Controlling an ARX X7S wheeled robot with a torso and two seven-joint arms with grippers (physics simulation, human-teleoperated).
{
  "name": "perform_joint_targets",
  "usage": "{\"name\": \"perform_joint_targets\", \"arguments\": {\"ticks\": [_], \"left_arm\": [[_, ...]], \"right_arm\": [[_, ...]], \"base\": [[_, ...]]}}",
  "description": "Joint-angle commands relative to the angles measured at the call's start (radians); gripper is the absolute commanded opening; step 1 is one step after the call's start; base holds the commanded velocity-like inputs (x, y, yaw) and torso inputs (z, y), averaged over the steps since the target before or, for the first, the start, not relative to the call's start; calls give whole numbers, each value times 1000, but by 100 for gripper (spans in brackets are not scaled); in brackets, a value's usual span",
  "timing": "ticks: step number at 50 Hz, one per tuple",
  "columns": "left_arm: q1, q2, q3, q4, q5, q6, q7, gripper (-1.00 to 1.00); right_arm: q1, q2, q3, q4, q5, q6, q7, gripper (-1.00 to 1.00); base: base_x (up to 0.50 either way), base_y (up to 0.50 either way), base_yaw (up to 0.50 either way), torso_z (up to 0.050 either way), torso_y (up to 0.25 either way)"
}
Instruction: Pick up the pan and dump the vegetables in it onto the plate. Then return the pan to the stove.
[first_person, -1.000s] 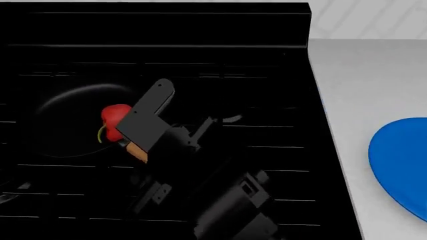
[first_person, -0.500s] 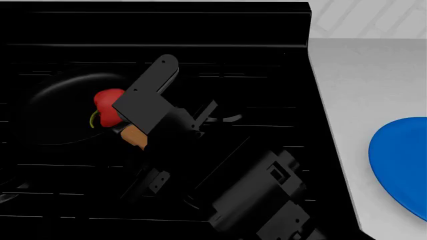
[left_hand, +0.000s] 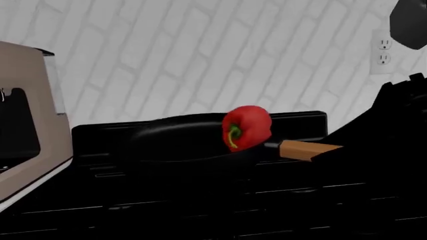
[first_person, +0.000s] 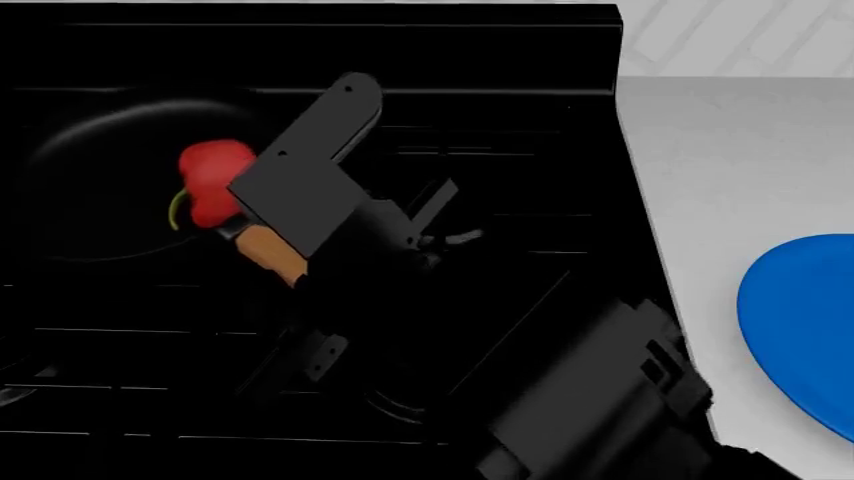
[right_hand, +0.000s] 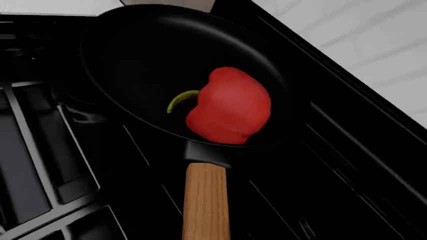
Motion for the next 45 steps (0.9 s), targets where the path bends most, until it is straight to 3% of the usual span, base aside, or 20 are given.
{"name": "perform_joint_targets", "arguments": {"ticks": [1,2,5,17,45], "left_arm": [[6,-6,7,-15,3,16,-2,100],[8,-9,15,-18,9,17,-2,100],[4,-10,18,-17,9,13,-5,100],[1,-10,36,-39,11,29,-6,100],[10,-18,52,-92,6,76,-4,100]], "right_arm": [[-23,51,180,-198,-112,57,76,-100],[-75,98,320,-345,-80,149,141,-100],[-74,109,371,-396,-61,202,161,-100],[-85,106,475,-500,-14,349,228,-100],[-109,205,577,-477,96,367,340,-100]], "base": [[0,0,0,0,0],[0,0,0,0,12],[-3,0,0,3,4],[0,0,0,1,4],[0,0,0,1,5]]}}
